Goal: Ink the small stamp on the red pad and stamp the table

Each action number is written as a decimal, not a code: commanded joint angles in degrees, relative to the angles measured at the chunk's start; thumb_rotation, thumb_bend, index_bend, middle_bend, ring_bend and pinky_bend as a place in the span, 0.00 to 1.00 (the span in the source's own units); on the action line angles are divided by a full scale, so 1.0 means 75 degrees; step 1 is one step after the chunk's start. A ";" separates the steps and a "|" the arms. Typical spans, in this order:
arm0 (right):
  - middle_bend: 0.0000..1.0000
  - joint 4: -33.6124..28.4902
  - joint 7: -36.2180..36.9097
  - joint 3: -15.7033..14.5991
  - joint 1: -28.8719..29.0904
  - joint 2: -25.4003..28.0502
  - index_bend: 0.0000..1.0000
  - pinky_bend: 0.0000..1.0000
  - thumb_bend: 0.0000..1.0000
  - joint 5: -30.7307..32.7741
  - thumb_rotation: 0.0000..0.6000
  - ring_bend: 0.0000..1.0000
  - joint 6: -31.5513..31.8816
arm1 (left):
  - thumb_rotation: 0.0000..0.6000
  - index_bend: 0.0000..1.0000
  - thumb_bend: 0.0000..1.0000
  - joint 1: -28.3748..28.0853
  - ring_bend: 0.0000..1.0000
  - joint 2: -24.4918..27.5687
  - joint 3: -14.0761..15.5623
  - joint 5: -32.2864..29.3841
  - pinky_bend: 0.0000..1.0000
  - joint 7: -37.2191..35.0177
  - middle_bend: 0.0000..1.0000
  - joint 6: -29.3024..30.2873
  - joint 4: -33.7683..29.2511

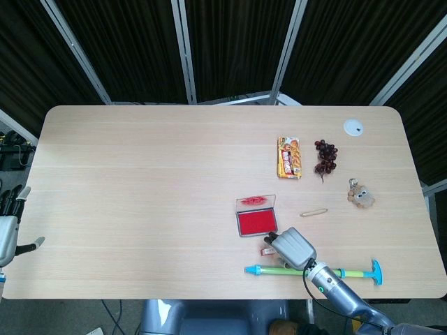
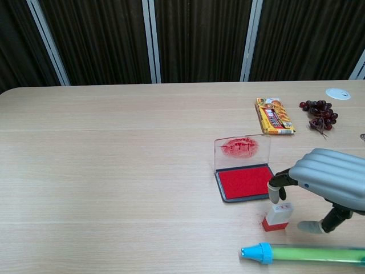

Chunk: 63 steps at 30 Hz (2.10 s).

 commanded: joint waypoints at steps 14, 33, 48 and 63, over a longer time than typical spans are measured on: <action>0.44 0.0085 0.0374 -0.0088 0.0095 -0.0147 0.41 1.00 0.27 0.0168 1.00 0.90 0.0074 | 1.00 0.00 0.00 -0.0027 0.00 -0.0031 0.0013 -0.0044 0.00 0.0044 0.00 -0.0012 0.0000; 0.54 -0.0088 0.0956 0.0063 0.0171 -0.0124 0.51 1.00 0.40 0.0302 1.00 0.90 0.0402 | 1.00 0.00 0.00 -0.0044 0.00 -0.0053 0.0035 -0.0072 0.00 0.0065 0.00 -0.0029 0.0010; 0.55 -0.0270 0.1150 0.1093 0.0712 0.0158 0.52 1.00 0.45 0.1649 1.00 0.90 -0.0060 | 1.00 0.00 0.00 -0.0053 0.00 -0.0028 0.0050 -0.0067 0.00 0.0043 0.00 -0.0037 -0.0050; 0.56 0.0473 0.0476 0.1051 0.1049 -0.0622 0.54 1.00 0.47 0.1937 1.00 0.90 -0.0291 | 1.00 0.00 0.00 -0.0099 0.00 -0.0013 0.0007 -0.0217 0.00 -0.0063 0.00 -0.0162 0.0010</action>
